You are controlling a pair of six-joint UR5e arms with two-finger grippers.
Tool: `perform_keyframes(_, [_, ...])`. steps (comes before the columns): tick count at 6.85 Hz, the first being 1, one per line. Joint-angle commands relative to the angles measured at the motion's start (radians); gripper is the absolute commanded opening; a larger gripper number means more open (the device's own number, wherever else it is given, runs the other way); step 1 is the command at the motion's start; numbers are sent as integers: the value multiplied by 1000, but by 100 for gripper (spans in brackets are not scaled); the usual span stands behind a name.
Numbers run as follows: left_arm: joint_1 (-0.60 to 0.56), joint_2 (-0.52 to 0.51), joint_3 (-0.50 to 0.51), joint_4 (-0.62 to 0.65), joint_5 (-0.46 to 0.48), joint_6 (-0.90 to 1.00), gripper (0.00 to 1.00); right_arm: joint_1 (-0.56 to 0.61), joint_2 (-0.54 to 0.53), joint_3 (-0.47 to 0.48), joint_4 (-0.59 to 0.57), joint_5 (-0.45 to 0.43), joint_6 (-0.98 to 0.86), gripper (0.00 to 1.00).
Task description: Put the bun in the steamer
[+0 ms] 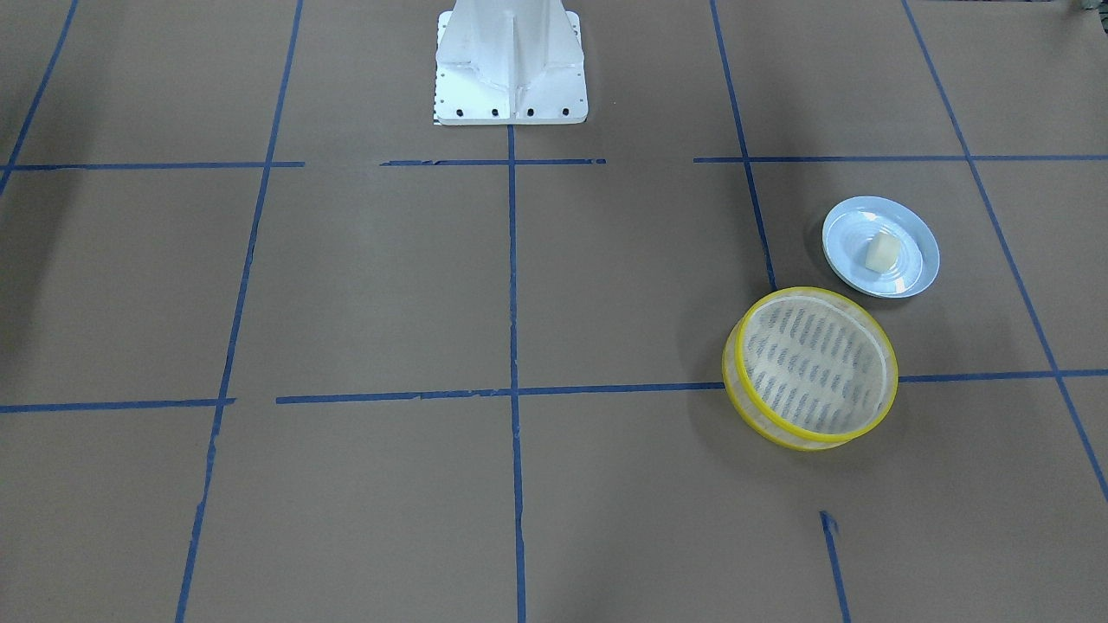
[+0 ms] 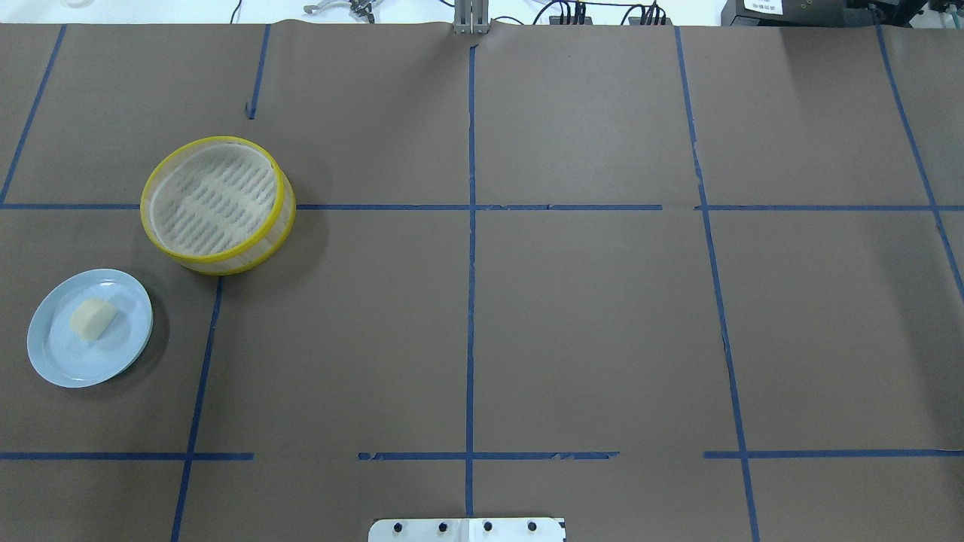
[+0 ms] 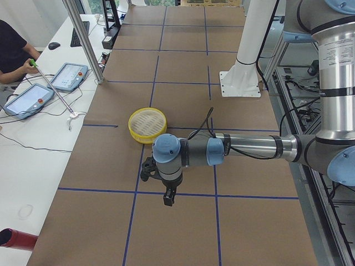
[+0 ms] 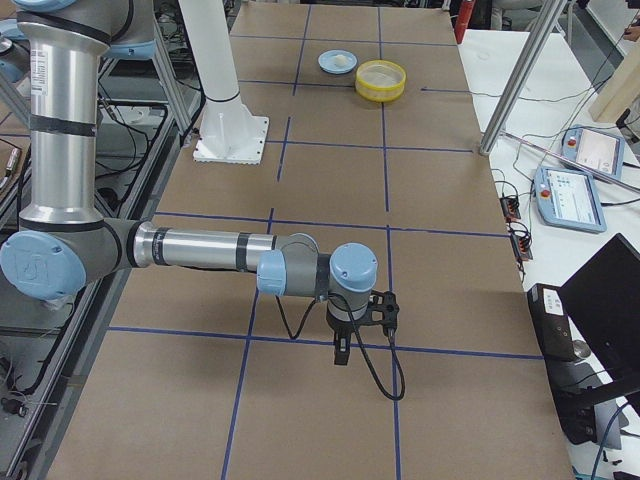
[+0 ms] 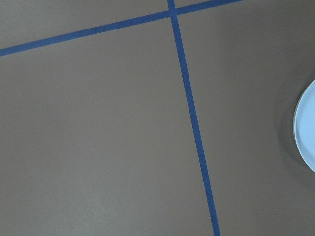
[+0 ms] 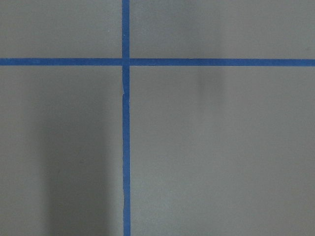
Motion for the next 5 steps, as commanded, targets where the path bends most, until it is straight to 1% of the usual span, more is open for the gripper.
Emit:
perform_keyframes(1, [-4,-18,-3,-8,2,0,100,0,0,-1,0,0,0,100])
perform_keyframes(2, [-4,-31,-2,-11,0,0,100,0,0,-1,0,0,0,100])
perform_keyframes(3, [-4,-89,-14,-8,9,-17,100,0,0,0,0,0,0,100])
perform_keyframes(4, [-15,-91,-108,-6,12,-94,100,0,0,0,0,0,0,100])
perform_keyframes(5, [-4,-91,-158,-6,15,-259,100,0,0,0,0,0,0,100])
